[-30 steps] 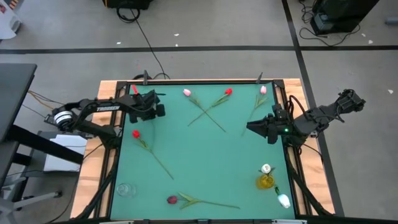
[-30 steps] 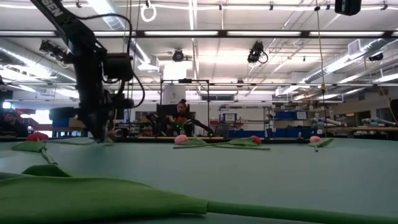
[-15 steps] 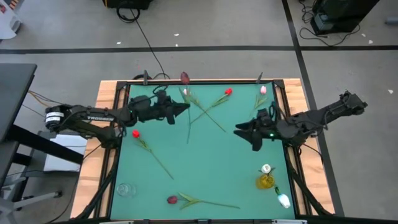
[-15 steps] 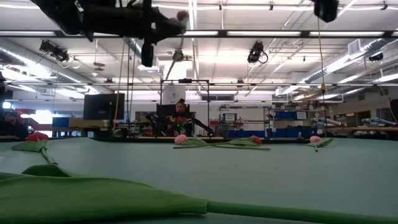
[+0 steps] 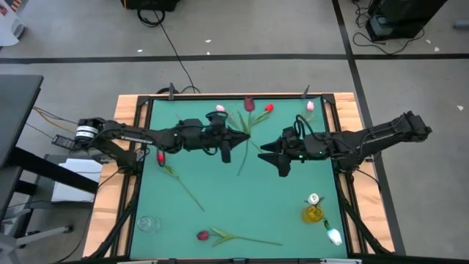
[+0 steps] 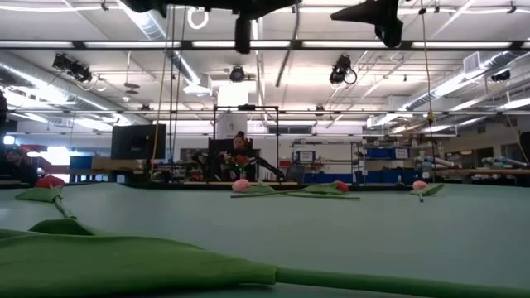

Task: Sort flowers into vase by color
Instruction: Put the top dark red tulip into the yellow flower vase

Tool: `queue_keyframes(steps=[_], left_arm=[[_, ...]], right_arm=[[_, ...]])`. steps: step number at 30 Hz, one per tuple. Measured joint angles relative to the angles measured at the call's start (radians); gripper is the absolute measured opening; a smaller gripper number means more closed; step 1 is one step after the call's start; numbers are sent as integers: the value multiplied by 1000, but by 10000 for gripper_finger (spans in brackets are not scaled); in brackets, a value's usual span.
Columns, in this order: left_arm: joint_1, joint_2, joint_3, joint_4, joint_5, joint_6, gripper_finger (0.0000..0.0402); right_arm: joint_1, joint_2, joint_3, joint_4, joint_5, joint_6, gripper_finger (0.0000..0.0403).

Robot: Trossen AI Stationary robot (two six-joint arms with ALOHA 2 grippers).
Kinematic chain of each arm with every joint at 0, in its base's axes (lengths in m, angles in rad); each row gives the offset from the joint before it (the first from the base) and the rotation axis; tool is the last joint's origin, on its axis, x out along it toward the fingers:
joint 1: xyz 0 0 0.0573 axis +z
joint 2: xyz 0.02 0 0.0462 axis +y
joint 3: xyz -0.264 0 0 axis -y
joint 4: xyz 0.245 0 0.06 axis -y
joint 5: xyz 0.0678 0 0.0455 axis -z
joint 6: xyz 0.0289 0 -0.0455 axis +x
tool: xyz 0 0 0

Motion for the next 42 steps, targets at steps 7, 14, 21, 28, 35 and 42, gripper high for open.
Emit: queue_keyframes(steps=[7,14,21,28,35,42], left_arm=[[-27,78,113,-9,25,37,12],[-54,102,121,-11,25,40,12],[-53,102,121,24,25,46,12],[-54,108,121,38,24,78,12],[-44,108,121,57,18,93,16],[-39,108,121,60,13,138,19]], right_arm=[[-26,-6,0,33,-6,-43,195],[-51,-11,0,81,-70,-86,190],[-77,-11,0,80,-142,-94,146],[-110,-11,0,99,-202,-105,126],[-151,-11,0,98,-273,-105,115],[-177,-11,0,118,-325,-110,45]])
